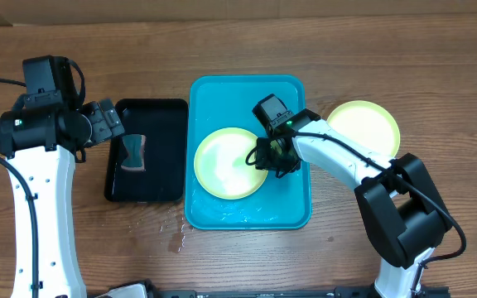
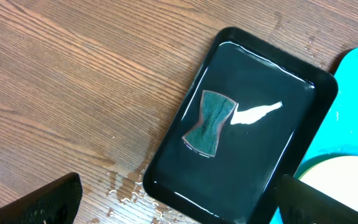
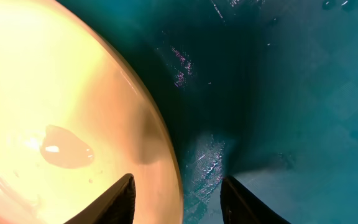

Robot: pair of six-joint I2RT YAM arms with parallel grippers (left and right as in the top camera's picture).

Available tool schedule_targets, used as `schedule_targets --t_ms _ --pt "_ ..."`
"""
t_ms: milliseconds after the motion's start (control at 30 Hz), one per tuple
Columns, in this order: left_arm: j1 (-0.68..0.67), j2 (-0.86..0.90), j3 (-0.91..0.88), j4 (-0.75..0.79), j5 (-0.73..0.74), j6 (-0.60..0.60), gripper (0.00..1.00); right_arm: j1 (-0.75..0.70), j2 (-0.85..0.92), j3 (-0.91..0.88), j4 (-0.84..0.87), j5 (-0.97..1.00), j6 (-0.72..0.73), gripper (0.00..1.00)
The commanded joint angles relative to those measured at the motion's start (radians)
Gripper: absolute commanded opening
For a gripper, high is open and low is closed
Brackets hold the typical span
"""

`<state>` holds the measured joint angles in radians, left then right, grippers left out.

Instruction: Clean dirty plates on tray and stack at the side

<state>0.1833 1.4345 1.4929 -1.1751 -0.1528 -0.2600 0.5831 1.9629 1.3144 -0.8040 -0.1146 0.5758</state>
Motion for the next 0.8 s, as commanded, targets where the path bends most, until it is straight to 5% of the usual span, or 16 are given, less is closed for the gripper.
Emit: schedule_targets --t_ms 0,467,767 --pt "0.003 0.002 0.015 0.0 0.005 -0.017 1.0 0.005 -0.023 -0.006 0.004 0.008 0.0 0.46" --pt "0.003 0.002 0.015 0.001 0.005 -0.017 1.0 0.005 -0.023 -0.006 0.045 0.009 0.0 0.45" --pt "0.003 0.002 0.015 0.001 0.005 -0.017 1.0 0.005 -0.023 -0.006 0.039 0.026 0.012 0.32"
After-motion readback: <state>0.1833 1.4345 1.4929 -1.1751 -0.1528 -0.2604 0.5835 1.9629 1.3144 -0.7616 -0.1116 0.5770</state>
